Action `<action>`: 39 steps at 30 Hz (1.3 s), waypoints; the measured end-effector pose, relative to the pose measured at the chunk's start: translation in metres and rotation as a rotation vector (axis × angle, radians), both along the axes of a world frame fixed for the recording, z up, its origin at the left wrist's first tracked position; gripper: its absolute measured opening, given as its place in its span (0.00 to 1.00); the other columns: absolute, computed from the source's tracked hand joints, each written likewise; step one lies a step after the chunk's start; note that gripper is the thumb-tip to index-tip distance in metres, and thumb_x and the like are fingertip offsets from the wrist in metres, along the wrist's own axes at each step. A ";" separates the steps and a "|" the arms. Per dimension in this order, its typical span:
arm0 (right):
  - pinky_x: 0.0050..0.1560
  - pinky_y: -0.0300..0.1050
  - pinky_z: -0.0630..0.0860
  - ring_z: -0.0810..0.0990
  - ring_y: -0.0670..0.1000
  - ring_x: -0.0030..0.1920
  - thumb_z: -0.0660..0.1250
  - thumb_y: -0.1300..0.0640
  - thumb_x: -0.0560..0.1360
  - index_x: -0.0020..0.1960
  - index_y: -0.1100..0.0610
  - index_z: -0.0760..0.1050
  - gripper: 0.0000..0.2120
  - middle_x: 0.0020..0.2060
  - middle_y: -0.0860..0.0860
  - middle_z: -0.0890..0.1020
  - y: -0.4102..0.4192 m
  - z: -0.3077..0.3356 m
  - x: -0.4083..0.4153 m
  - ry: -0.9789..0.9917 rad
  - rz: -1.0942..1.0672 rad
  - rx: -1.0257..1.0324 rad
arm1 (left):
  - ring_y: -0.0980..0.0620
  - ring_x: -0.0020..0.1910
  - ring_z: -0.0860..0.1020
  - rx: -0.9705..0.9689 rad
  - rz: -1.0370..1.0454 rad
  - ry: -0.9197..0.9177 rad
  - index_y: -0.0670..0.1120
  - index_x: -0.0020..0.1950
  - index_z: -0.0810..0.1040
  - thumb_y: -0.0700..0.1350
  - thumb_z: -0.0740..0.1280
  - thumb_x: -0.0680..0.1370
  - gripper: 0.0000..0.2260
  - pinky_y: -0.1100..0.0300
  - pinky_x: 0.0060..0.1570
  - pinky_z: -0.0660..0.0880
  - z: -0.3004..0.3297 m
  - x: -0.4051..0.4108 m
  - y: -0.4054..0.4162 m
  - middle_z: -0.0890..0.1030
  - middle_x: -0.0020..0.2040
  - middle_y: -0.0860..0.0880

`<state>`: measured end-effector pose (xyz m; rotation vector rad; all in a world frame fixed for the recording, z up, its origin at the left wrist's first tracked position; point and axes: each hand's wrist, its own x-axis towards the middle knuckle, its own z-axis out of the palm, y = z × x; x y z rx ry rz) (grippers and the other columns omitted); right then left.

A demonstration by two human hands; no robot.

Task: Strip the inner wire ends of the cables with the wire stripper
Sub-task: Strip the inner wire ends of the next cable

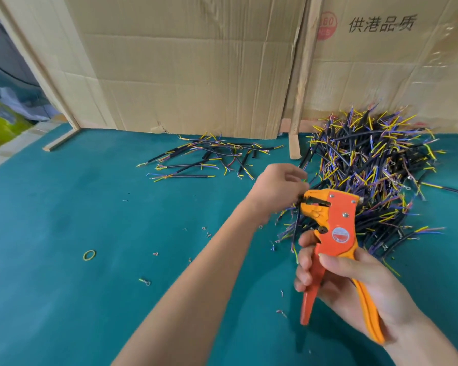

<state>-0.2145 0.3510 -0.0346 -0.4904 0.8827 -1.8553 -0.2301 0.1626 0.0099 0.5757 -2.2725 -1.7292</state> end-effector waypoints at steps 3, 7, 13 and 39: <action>0.43 0.56 0.79 0.78 0.61 0.38 0.83 0.59 0.63 0.57 0.65 0.80 0.26 0.42 0.64 0.77 -0.002 -0.001 0.001 0.007 0.008 0.017 | 0.48 0.51 0.81 -0.109 -0.022 -0.005 0.46 0.52 0.83 0.33 0.66 0.77 0.11 0.52 0.56 0.78 0.011 0.010 -0.041 0.84 0.49 0.46; 0.44 0.57 0.79 0.78 0.62 0.39 0.83 0.60 0.64 0.57 0.65 0.80 0.24 0.43 0.65 0.77 -0.006 -0.001 0.006 0.035 0.060 0.048 | 0.41 0.60 0.79 -0.655 0.337 -0.270 0.47 0.61 0.82 0.35 0.62 0.75 0.18 0.53 0.59 0.77 -0.005 0.026 -0.114 0.83 0.59 0.43; 0.46 0.59 0.78 0.78 0.64 0.40 0.79 0.63 0.67 0.58 0.66 0.78 0.22 0.44 0.66 0.77 -0.010 -0.004 0.008 0.065 0.124 0.120 | 0.36 0.56 0.78 -0.899 0.403 -0.378 0.46 0.58 0.84 0.39 0.66 0.78 0.11 0.48 0.53 0.77 -0.053 0.052 -0.168 0.82 0.56 0.40; 0.43 0.54 0.79 0.79 0.62 0.38 0.83 0.59 0.61 0.59 0.66 0.80 0.29 0.62 0.69 0.79 -0.002 -0.002 0.001 0.079 -0.022 0.130 | 0.43 0.41 0.86 0.789 0.394 0.489 0.42 0.53 0.70 0.34 0.63 0.82 0.05 0.54 0.39 0.83 -0.019 0.071 -0.004 0.77 0.39 0.40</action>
